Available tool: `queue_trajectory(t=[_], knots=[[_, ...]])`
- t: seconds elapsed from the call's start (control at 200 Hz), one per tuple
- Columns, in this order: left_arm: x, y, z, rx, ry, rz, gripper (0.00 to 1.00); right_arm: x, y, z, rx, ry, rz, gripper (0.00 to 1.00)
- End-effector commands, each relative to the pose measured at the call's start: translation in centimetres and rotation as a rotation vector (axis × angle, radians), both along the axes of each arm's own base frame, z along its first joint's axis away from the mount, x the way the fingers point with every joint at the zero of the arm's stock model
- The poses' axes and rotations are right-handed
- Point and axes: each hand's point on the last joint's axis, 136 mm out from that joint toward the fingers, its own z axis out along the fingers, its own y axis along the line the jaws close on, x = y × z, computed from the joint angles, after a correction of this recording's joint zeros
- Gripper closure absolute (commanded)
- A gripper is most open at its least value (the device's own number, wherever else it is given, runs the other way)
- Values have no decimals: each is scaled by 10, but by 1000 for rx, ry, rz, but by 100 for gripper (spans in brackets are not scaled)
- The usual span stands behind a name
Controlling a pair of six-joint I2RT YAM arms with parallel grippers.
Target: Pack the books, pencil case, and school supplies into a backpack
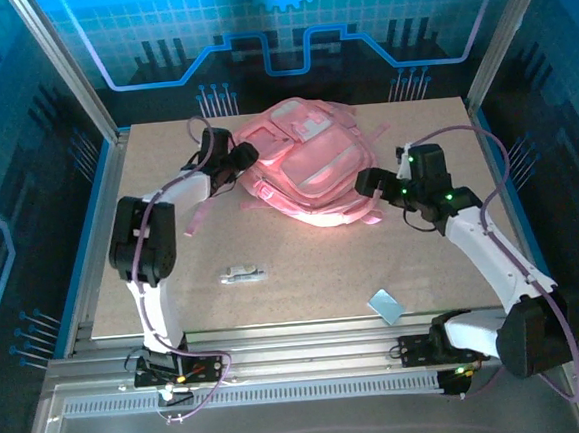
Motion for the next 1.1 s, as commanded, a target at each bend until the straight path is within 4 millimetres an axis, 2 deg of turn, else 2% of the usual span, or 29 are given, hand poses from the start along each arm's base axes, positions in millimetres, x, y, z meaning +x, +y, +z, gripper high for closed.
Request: queue_trajectory(t=[0.0, 0.06, 0.165, 0.23, 0.305, 0.355, 0.38, 0.515, 0.74, 0.92, 1.096], knots=[[25, -6, 2, -39, -19, 22, 51, -8, 11, -8, -27, 8, 43, 1], [30, -7, -9, -41, -3, 30, 61, -11, 16, -7, -27, 0, 60, 0], [30, -15, -12, -81, -10, 9, 100, -18, 32, -5, -14, -7, 102, 1], [20, -17, -9, -97, -21, 15, 100, -21, 46, -7, -2, -4, 127, 2], [6, -21, 5, -132, -66, 34, 100, -26, 69, -13, 20, 8, 170, 4], [-9, -21, 7, -156, -71, 61, 100, -28, 84, -19, 33, 22, 191, 6], [-16, -23, 15, -174, -89, 70, 100, -29, 94, -21, 44, 23, 207, 8], [-49, -43, 35, -228, -112, 72, 100, -26, 135, -23, 56, 8, 234, 16], [-85, -72, 59, -268, -158, 84, 100, -18, 183, -24, 45, 23, 194, 33], [-99, -82, 64, -312, -183, 99, 100, -13, 208, -41, 98, 56, 139, 50], [-104, -82, 67, -326, -195, 108, 100, 0, 211, -61, 70, 84, 61, 58]])
